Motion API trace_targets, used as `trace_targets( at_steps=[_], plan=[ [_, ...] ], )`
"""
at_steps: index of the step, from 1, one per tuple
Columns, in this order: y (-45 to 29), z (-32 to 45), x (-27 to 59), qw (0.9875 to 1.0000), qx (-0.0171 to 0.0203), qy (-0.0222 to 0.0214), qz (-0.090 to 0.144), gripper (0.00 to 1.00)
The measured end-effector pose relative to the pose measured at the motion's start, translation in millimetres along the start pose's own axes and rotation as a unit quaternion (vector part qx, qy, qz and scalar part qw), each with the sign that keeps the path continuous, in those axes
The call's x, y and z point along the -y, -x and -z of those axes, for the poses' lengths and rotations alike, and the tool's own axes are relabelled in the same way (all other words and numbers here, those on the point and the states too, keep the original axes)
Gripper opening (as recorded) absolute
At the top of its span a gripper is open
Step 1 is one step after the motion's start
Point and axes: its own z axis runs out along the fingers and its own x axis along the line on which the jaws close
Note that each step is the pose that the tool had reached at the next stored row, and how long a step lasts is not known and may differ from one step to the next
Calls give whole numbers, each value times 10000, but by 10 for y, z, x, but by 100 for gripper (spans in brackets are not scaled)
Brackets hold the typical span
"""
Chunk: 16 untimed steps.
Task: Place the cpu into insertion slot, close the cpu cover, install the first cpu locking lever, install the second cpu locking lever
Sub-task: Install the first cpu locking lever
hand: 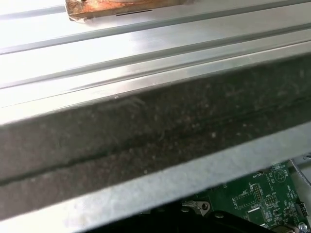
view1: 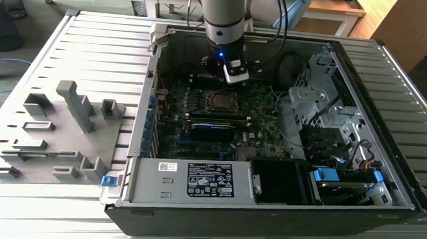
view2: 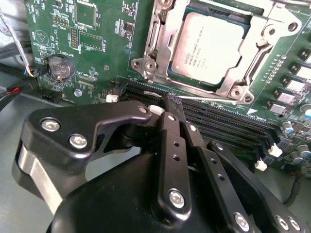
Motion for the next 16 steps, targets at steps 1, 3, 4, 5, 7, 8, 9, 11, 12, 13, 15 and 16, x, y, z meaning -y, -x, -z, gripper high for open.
trace_targets(
  at_steps=[1,3,4,5,7,8,9,11,12,13,15,16],
  plan=[
    [-1,-1,-3,10000,3,-1,-12,11],
    [-3,-2,-9,10000,9,-4,-42,11],
    [-3,-2,-9,10000,13,-6,-57,11],
    [-3,-1,-8,10000,17,-8,-71,11],
    [-6,-3,-8,9999,60,-3,-93,11],
    [-9,-6,-7,9999,112,6,-85,11],
    [-12,-8,-5,9998,170,12,-76,11],
    [-15,-12,-4,9996,289,16,-58,11],
    [-18,-14,-2,9994,339,23,-51,11],
    [-21,-16,-1,9993,373,33,-47,11],
    [-28,-16,0,9992,393,39,-46,11],
    [-29,-16,1,9992,394,39,-47,11]
  ],
)
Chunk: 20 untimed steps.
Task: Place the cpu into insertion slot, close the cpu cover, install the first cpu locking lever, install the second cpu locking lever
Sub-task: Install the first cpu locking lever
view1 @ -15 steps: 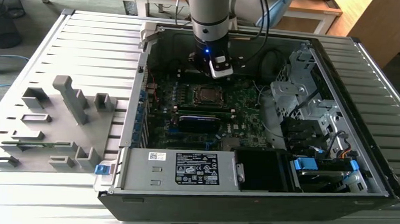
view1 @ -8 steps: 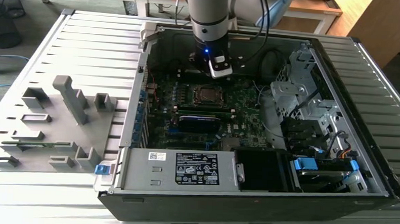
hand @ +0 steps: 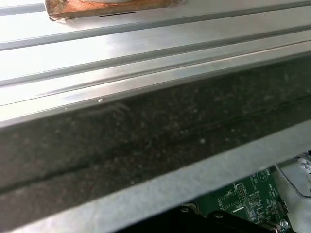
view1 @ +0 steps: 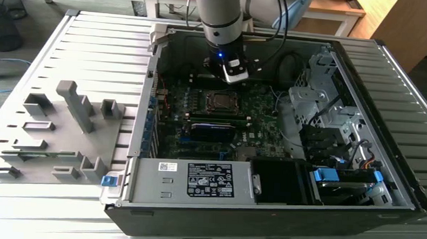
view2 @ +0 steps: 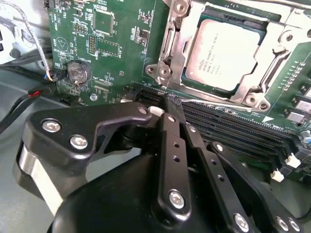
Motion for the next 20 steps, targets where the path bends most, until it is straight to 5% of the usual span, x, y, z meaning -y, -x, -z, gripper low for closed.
trace_targets(
  at_steps=[3,6,8,15,20],
  plan=[
    [-3,2,3,10000,-6,20,-6,11],
    [-4,1,2,9999,-45,155,-52,11],
    [-5,1,2,9997,-60,206,-70,11],
    [-7,3,4,9997,-62,214,-73,11],
    [9,71,-11,9997,-61,214,-79,11]
  ],
)
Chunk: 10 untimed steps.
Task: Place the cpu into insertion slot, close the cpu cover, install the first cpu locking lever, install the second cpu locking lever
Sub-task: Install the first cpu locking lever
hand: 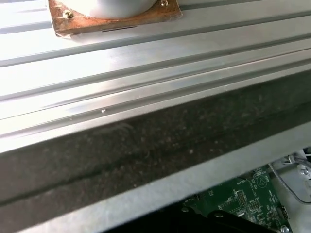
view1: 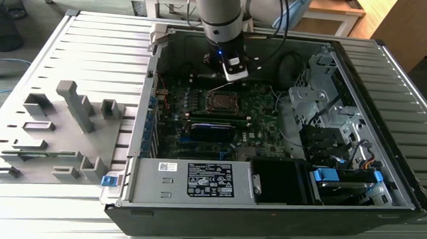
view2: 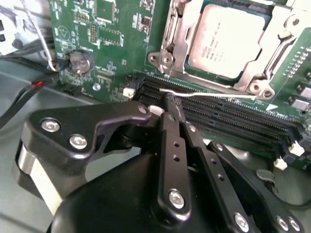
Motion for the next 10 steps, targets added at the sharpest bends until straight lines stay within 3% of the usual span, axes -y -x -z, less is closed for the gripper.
trace_targets(
  at_steps=[10],
  plan=[
    [33,154,-42,10000,1,0,-5,11]
  ],
)
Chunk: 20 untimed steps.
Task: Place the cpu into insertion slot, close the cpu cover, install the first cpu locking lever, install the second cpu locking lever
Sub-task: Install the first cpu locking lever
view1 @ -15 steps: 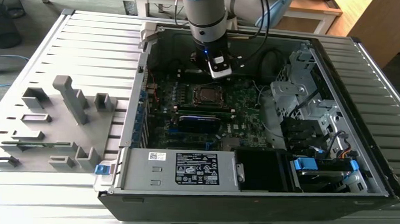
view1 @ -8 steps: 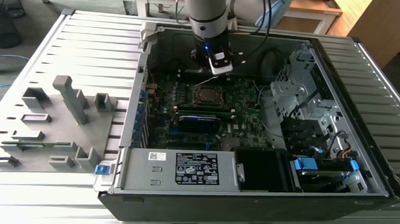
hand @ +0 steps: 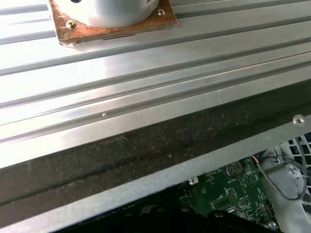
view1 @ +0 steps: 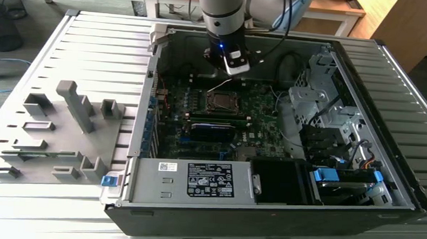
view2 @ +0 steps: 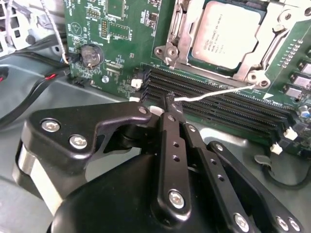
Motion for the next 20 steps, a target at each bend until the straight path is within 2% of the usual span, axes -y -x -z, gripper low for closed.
trace_targets(
  at_steps=[6,16,20],
  plan=[
    [17,78,-21,10000,-9,12,-6,11],
    [17,80,-22,10000,-19,9,-8,11],
    [28,131,-36,10000,-19,9,-8,11]
  ],
)
